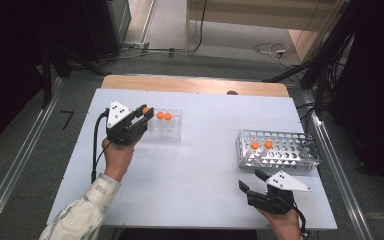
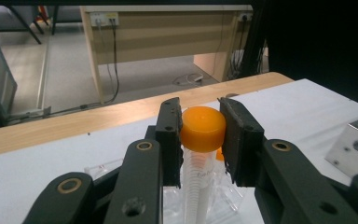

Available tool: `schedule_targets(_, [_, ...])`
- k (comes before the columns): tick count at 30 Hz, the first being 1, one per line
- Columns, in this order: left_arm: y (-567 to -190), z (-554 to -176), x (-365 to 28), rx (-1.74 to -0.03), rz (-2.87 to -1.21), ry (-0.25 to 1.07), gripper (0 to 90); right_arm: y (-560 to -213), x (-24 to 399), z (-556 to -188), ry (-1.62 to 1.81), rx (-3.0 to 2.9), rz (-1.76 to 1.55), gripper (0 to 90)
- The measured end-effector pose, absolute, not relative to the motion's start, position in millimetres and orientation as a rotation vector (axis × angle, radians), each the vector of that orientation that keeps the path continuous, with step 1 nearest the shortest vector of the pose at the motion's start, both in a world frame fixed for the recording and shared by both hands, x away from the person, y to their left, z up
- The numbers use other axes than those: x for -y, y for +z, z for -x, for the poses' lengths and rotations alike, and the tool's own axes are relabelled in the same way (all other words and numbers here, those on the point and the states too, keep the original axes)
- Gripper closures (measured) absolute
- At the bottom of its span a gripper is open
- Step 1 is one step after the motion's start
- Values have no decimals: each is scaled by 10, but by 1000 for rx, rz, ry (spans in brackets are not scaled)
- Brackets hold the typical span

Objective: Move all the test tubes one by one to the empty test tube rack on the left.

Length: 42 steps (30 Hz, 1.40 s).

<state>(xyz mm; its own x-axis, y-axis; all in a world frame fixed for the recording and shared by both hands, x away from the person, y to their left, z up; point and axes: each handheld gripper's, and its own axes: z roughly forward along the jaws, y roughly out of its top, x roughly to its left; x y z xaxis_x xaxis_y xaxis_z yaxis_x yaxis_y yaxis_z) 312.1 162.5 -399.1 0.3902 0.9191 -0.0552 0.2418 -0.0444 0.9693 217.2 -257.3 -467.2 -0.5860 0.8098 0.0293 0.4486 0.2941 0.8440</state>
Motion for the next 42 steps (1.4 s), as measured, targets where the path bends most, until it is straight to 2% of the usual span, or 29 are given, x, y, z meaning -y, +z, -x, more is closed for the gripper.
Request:
schedule_targets(18, [-4021, -3444, -1554, -1112, -1560, 804, 701, -4664, 2602, -2158, 1218, -2147, -1141, 288])
schedule_targets(36, [-4258, -3434, -1548, -1144, -1592, 791, 691, -4668, 2598, -2156, 1216, -2149, -1139, 289])
schedule_targets(39, [-4256, -3432, -1551, -1144, -1589, 782, 652, -4670, 2595, -2155, 1214, -2150, -1143, 289])
schedule_targets(42, [-4245, -3419, -1551, -1142, -1590, 785, 650, -4670, 2598, -2156, 1216, -2148, -1141, 289])
